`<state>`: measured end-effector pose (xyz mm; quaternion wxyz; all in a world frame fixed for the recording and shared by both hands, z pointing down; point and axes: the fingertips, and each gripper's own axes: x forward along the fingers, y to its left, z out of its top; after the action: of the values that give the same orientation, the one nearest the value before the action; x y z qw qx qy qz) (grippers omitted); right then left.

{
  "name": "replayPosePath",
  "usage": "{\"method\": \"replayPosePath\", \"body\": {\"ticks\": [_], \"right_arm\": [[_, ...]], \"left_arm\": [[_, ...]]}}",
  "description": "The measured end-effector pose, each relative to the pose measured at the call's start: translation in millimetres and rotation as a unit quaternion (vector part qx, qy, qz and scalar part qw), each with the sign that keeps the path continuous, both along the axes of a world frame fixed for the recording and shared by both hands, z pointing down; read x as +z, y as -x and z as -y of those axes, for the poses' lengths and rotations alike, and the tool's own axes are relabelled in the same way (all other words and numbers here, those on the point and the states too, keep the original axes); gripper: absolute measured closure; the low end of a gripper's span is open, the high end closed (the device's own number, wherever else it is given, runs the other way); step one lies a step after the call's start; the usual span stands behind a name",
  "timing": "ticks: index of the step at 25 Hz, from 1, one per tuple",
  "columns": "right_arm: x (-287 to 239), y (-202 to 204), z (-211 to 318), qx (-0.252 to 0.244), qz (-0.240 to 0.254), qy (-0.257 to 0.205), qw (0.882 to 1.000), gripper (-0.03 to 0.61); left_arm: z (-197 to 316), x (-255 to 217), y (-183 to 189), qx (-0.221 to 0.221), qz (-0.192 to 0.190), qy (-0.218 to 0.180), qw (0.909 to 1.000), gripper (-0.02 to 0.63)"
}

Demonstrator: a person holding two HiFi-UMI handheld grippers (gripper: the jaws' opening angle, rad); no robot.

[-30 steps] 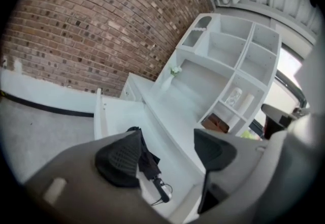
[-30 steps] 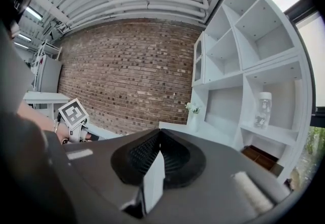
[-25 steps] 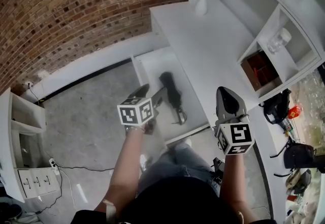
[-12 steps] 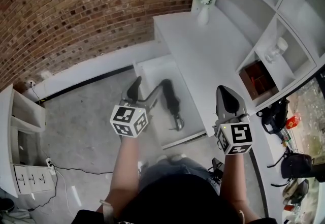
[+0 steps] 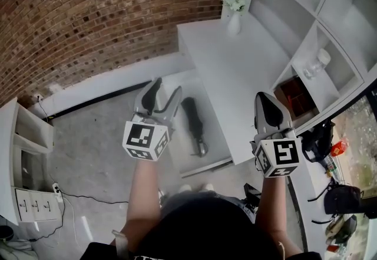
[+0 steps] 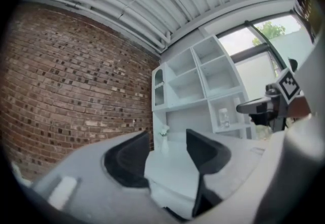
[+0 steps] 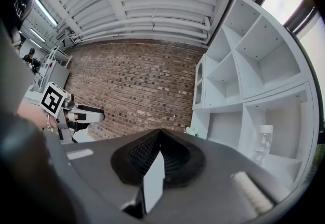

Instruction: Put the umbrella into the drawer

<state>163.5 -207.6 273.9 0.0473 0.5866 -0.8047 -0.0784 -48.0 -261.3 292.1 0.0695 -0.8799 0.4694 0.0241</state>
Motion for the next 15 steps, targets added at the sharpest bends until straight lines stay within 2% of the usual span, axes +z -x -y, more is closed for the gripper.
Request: {"method": "replayPosePath", "body": {"ticks": [2, 3, 5, 6, 12, 15], "right_arm": [[-9, -4, 3, -0.002, 0.008, -0.009, 1.0, 0.574], [-12, -5, 5, -0.004, 0.009, -0.013, 1.0, 0.574], [-17, -8, 6, -0.006, 0.011, -0.02, 1.0, 0.574], [-19, -8, 6, -0.007, 0.013, -0.024, 1.0, 0.574], [-37, -17, 7, -0.011, 0.026, -0.055, 0.998, 0.574], [-41, -22, 9, 0.001, 0.009, -0.063, 0.998, 0.574]], "left_arm": [[1, -9, -3, -0.006, 0.02, -0.018, 0.9996, 0.408], [1, -12, -5, -0.011, 0.031, -0.028, 0.9991, 0.445], [0, -18, -5, -0.019, 0.04, -0.047, 0.998, 0.586], [-1, -22, -6, -0.019, 0.037, -0.053, 0.9977, 0.617], [0, -40, -11, -0.007, 0.035, -0.072, 0.9968, 0.618], [2, -47, -10, -0.011, 0.04, -0.081, 0.9959, 0.617]]}}
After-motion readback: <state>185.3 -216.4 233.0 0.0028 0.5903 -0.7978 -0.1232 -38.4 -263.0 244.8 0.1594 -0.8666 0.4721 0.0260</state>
